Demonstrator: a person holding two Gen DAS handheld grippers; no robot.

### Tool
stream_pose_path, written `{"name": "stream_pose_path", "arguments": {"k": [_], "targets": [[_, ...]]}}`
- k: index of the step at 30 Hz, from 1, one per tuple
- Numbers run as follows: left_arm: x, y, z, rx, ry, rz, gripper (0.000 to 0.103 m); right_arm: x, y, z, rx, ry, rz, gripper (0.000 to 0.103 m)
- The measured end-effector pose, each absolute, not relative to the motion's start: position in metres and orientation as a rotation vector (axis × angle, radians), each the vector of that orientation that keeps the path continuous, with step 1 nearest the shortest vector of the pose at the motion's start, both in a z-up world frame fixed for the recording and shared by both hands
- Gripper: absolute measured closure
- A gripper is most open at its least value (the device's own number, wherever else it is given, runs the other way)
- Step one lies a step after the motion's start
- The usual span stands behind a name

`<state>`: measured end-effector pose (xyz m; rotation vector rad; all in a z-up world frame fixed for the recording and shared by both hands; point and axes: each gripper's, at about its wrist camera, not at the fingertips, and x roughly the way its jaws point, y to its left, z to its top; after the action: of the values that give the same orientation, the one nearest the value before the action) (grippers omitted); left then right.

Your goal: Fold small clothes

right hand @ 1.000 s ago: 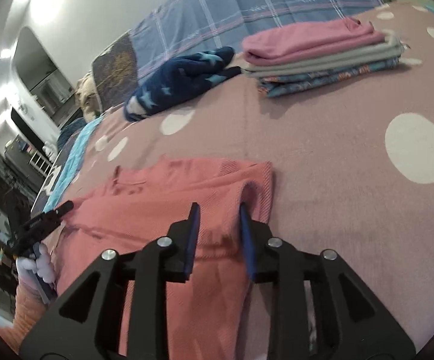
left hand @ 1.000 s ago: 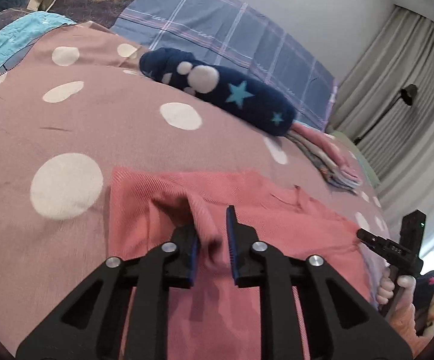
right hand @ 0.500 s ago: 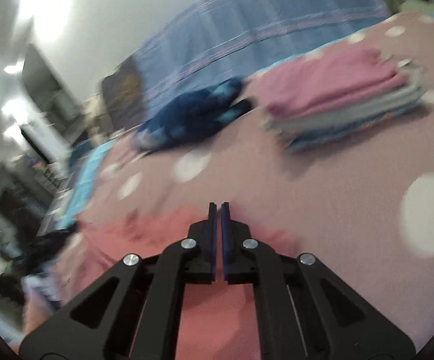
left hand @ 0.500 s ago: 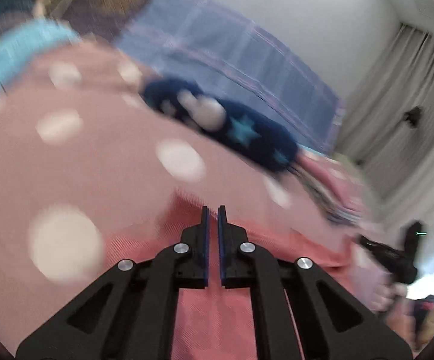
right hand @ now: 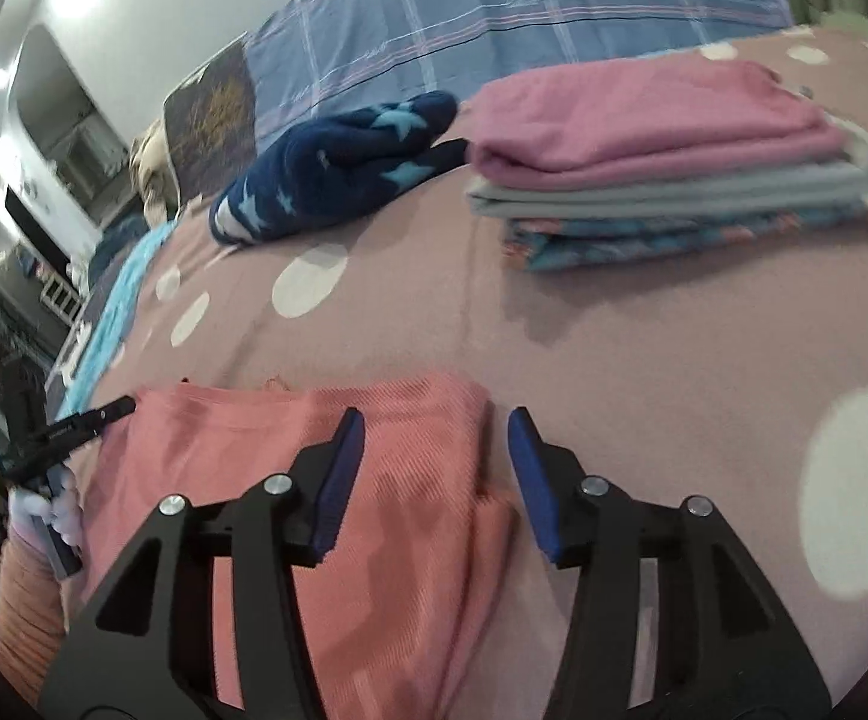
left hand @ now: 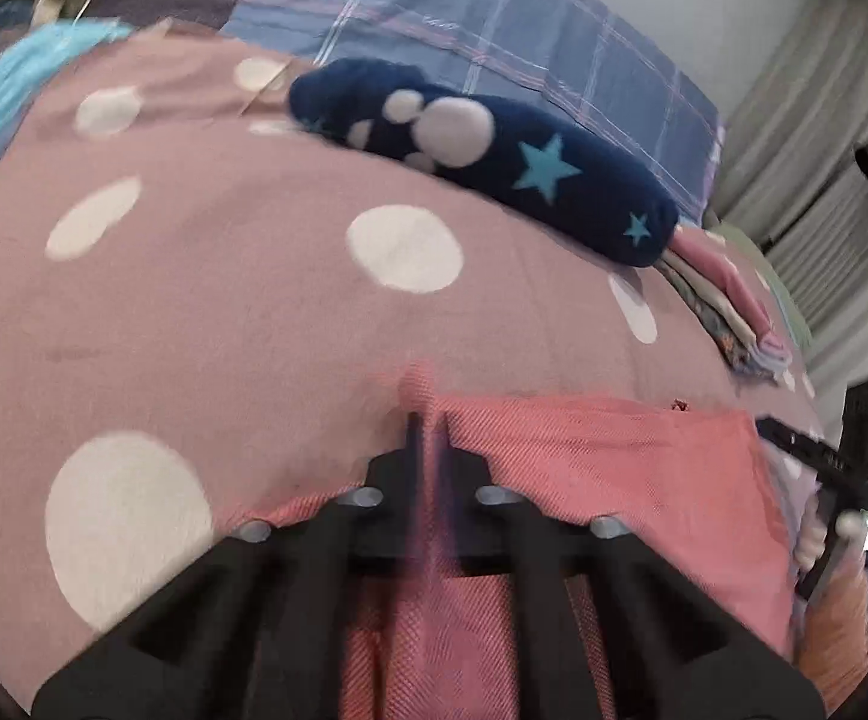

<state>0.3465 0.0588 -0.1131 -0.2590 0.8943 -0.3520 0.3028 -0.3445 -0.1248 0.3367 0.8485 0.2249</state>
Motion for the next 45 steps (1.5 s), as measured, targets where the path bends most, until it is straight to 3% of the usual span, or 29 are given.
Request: {"name": "stream_pose_path", "arguments": {"k": [2,3,9,14,17,20,24,29,33,35,36,37,40,45], "targets": [[0.337,0.06,-0.101,-0.249,0.832,-0.356,0.101,0.309,-0.337,-0.123,0.283,0.842,0.223,0.097],[0.328,0.063,-0.09,-0.25,0.783,-0.361,0.101,0.309,-0.334,-0.118,0.261,0.831,0.211,0.098],[0.323,0.07,-0.066,-0.213,0.686,-0.332,0.101,0.296,-0.353,-0.088,0.332,0.654,0.167,0.097],[0.352,0.062,-0.122,-0.147,0.888,-0.266,0.099,0.326,-0.353,-0.141,0.346,0.865,0.102,0.087],[0.34,0.073,-0.115,-0.193,0.852,-0.262,0.088,0.308,-0.352,-0.136,0.324,0.821,0.097,0.074],[0.315,0.08,-0.092,-0.214,0.795,-0.28,0.081,0.281,-0.357,-0.12,0.328,0.776,0.1,0.073],[0.257,0.077,-0.073,-0.187,0.753,-0.348,0.063,0.227,-0.349,-0.104,0.288,0.757,0.152,0.073],[0.182,0.068,-0.103,-0.082,0.828,-0.34,0.059,0.156,-0.336,-0.117,0.285,0.785,0.211,0.073],[0.15,0.086,-0.127,-0.127,0.866,-0.295,0.061,0.111,-0.332,-0.135,0.347,0.823,0.232,0.07],[0.142,0.094,-0.124,-0.163,0.868,-0.292,0.08,0.102,-0.333,-0.142,0.381,0.836,0.236,0.069],[0.138,0.098,-0.123,-0.182,0.867,-0.294,0.096,0.098,-0.333,-0.147,0.406,0.848,0.24,0.069],[0.135,0.1,-0.122,-0.195,0.866,-0.292,0.099,0.095,-0.332,-0.149,0.418,0.849,0.24,0.069],[0.126,0.103,-0.115,-0.222,0.843,-0.283,0.101,0.085,-0.328,-0.144,0.425,0.836,0.222,0.091],[0.119,0.092,-0.132,-0.12,0.874,-0.221,0.1,0.083,-0.337,-0.152,0.467,0.86,0.158,0.095]]}}
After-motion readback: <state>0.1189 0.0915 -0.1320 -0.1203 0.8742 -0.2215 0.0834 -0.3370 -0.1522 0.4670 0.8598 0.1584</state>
